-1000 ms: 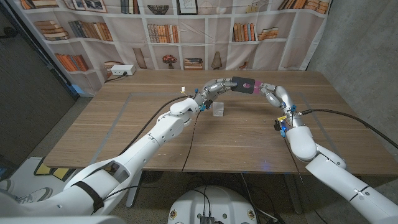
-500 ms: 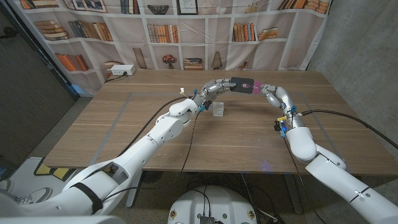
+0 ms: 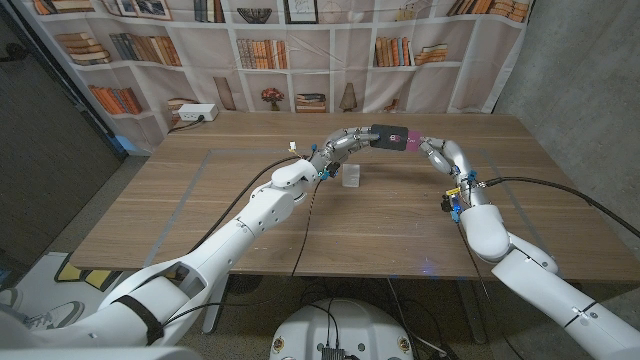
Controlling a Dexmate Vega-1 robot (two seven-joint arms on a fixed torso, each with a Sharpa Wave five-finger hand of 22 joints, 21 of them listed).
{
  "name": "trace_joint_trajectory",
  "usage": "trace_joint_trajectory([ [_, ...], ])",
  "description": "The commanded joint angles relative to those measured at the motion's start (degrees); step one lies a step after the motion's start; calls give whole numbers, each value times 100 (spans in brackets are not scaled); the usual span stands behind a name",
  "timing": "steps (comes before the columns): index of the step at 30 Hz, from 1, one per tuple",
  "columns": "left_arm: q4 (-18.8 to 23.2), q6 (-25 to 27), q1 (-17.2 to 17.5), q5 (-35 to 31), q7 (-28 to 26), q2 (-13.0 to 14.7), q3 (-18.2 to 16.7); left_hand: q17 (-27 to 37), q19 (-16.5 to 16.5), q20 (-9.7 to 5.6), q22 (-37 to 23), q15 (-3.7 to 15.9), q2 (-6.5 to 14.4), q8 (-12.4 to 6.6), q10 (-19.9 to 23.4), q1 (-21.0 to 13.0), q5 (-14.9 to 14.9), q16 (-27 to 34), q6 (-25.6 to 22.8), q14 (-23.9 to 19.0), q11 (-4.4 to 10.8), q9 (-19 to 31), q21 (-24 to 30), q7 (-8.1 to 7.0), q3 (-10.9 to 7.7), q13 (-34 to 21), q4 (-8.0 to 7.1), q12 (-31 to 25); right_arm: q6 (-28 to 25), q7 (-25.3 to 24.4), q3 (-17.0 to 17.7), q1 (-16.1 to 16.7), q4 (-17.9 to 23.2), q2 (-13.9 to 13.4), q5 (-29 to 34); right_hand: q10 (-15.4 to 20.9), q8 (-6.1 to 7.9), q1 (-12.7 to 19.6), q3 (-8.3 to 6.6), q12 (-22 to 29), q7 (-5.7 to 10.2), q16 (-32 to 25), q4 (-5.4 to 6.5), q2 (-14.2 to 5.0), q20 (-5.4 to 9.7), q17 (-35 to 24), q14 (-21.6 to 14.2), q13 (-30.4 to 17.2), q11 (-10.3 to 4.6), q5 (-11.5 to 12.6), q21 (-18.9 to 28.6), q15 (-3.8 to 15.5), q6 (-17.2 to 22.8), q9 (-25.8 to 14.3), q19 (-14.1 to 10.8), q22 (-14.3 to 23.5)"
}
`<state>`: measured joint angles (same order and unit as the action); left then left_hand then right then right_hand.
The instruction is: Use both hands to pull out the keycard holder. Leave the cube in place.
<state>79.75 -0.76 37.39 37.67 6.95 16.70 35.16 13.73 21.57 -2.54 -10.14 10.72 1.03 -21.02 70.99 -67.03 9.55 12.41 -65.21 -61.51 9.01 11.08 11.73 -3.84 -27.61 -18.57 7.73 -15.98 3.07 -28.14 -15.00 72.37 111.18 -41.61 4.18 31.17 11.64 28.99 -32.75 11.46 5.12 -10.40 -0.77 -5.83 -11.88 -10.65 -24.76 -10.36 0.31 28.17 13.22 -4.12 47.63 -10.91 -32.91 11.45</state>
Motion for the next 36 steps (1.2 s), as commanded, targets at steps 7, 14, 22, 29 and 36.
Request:
trace_joint_trajectory([
  [7,-88,29,-67,-8,32,-23,21,7,-28,-41,-16,191,54,-38,132,-4,34,1,-232,-11,117,25,-5,230,-93,-1049,-36,-38,-32,-177,49,53,10,62,62,23,-72,-52,23,33,-142,-28,-156,238,-46,13,-176,-5,-55,-23,61,-53,-131,-6,-167,9],
  [14,-200,4,-143,-21,95,-66,34,8,-29,-36,-16,206,47,-37,138,-14,34,0,-223,-11,119,25,-5,231,-97,-1050,-24,-38,-238,-267,82,95,94,122,66,16,-140,-177,119,39,-446,-27,-247,457,-39,8,-227,-8,14,-113,85,-73,-414,-18,-237,4],
  [22,-315,-23,-223,-30,191,-105,48,11,-29,-43,-16,194,45,-45,156,-11,34,-1,-235,-6,119,24,-5,224,-96,-1050,-25,-41,-794,-376,121,162,370,144,122,-123,-176,-300,311,6,-595,-19,-377,727,-15,5,-246,-13,150,-325,97,-133,-907,-41,-295,-2],
  [29,-349,-49,-252,-49,218,-113,44,13,-29,-43,-16,202,46,-43,142,-13,34,1,-225,-10,121,24,-5,233,-99,-1050,-22,-33,-1127,-483,116,169,515,156,200,-224,-169,-300,443,-9,-619,-14,-495,902,-21,9,-243,-16,159,-537,97,-148,-1180,-49,-321,-6],
  [36,-304,-57,-220,-56,194,-83,20,11,-30,-38,-16,198,49,-47,137,-4,34,-4,-227,-4,107,24,-5,236,-103,-1052,-27,-29,-1630,-510,116,160,773,116,280,-323,-181,-197,506,-17,-600,-8,-617,965,-16,10,-217,-19,161,-737,90,-147,-1520,-57,-332,-10],
])
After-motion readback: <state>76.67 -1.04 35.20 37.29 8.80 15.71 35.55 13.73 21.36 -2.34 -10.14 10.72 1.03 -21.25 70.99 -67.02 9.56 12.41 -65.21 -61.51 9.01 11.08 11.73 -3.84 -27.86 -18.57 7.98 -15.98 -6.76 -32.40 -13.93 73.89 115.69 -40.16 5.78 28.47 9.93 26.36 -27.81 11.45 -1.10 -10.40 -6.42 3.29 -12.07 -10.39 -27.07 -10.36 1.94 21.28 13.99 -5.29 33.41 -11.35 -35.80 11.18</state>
